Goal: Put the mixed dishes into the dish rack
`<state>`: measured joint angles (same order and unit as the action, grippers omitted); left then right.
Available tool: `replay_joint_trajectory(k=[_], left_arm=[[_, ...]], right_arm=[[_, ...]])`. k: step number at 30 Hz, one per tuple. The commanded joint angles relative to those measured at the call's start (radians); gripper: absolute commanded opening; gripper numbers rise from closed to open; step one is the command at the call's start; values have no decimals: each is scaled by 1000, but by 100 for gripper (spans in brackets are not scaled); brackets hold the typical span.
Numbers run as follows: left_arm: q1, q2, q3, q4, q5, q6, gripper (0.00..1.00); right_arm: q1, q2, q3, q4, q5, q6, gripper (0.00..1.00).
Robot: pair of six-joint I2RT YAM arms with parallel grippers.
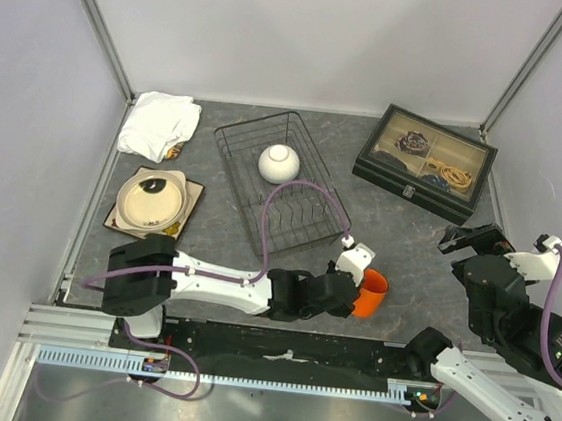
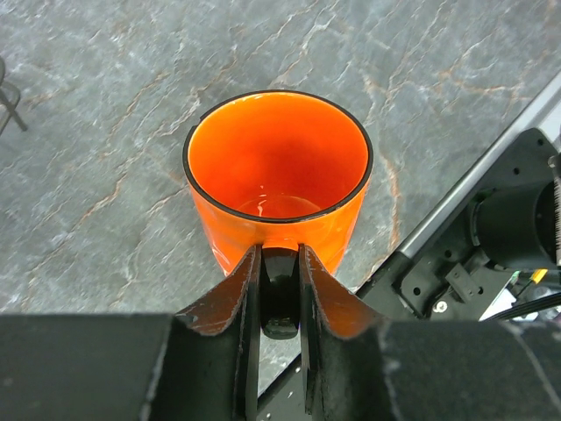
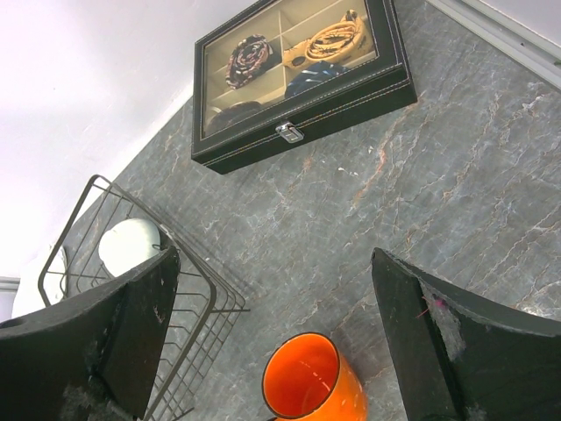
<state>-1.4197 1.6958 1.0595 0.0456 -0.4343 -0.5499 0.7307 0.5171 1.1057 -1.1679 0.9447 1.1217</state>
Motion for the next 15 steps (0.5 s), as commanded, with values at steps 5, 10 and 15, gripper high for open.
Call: replay_joint_trajectory(k=[5, 10, 15], left_arm=[[-16, 8, -44, 203, -6, -33, 2], [-35, 36, -75, 203, -4, -71, 2], [-47, 42, -101, 206, -6, -100, 2]], right_arm=[[6, -20, -6, -4, 40, -5, 98], [4, -20, -1, -6, 45, -5, 98], [6, -28, 3, -7, 57, -11, 98]])
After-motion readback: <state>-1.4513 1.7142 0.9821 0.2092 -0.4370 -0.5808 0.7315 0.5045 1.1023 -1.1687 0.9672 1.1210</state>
